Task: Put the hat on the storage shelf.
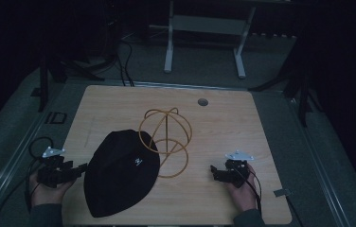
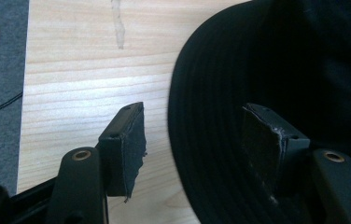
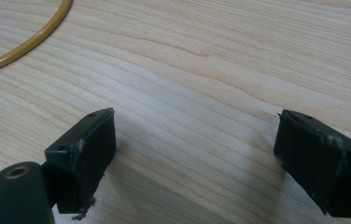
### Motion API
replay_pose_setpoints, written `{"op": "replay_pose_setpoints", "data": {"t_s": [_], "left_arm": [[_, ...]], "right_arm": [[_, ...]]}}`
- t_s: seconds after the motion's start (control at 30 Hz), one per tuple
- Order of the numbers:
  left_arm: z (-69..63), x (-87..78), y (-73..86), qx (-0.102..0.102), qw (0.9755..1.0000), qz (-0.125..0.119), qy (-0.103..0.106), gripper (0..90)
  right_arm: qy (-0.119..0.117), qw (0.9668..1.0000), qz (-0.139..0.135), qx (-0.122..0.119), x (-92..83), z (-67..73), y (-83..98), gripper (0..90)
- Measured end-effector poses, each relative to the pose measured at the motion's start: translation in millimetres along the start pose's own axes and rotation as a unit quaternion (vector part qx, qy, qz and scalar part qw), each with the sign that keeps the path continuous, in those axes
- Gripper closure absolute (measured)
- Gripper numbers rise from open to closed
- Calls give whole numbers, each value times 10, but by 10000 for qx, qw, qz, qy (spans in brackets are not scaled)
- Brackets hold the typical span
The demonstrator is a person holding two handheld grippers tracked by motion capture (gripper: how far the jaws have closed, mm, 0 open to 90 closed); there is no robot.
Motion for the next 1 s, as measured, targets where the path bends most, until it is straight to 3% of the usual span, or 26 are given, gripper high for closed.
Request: {"op": "replay_pose_setpoints", "data": {"t_s": [0.6,1.0], "left_arm": [[-259,-403,-136,525,9984,82,195,408],[-465,-559,-154,613,9973,106,403,405]], "right_arm": [[2,10000,-1,0,1,0,0,126],[1,10000,-2,1,1,0,0,126]]}}
Point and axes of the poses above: each handheld gripper's, and its own axes: x roughly forward along the jaws, y roughly out of its underside, z roughly to its left, the point moved 4 cm from there along x, roughly forward along the jaws
